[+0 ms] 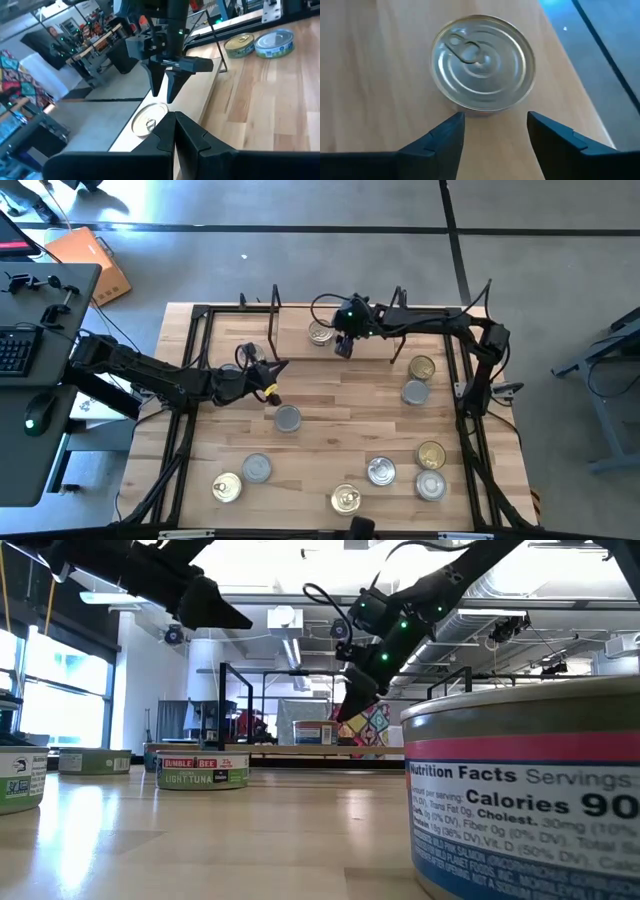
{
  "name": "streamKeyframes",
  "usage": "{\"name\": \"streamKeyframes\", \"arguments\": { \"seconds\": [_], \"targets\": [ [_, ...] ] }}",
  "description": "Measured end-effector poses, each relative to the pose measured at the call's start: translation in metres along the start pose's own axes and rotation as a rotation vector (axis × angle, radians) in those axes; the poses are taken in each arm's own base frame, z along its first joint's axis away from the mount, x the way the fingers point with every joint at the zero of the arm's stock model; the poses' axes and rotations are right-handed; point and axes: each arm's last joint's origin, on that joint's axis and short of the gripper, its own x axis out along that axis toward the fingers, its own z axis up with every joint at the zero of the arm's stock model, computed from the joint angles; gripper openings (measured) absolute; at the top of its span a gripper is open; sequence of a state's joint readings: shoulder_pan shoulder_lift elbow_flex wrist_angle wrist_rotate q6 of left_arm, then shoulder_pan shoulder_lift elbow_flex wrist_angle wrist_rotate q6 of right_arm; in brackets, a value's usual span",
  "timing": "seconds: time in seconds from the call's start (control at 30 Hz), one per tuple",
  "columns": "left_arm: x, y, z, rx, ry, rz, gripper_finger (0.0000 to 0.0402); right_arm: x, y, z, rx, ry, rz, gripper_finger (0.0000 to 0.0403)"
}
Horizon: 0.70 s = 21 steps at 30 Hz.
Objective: Stack canned seafood by type on shelf
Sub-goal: Put the blue-pink tuna can on the shelf
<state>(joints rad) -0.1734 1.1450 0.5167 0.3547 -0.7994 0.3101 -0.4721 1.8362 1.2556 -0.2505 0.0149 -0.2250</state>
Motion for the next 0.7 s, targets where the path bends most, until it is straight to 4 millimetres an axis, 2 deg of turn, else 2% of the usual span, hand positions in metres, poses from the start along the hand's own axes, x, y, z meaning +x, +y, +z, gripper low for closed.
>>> {"name": "streamKeyframes", "arguments": {
  "seconds": [0.2,0.4,0.7],
  "targets": [
    [0.001,0.002,0.011,-0.045,0.073,-0.026,0.0000,0.012,0.005,-0.002,0.060,-0.006,0.042,0.0186],
    [-0.001,0.006,0.022,-0.063,0.150,-0.121,0.0000,0.025,0.007,0.004,0.128,-0.102,0.040,0.0176],
    [-0.001,0.006,0.023,-0.053,0.166,-0.135,0.0000,0.038,0.006,0.010,0.216,-0.222,0.031,0.0176]
  ]
}}
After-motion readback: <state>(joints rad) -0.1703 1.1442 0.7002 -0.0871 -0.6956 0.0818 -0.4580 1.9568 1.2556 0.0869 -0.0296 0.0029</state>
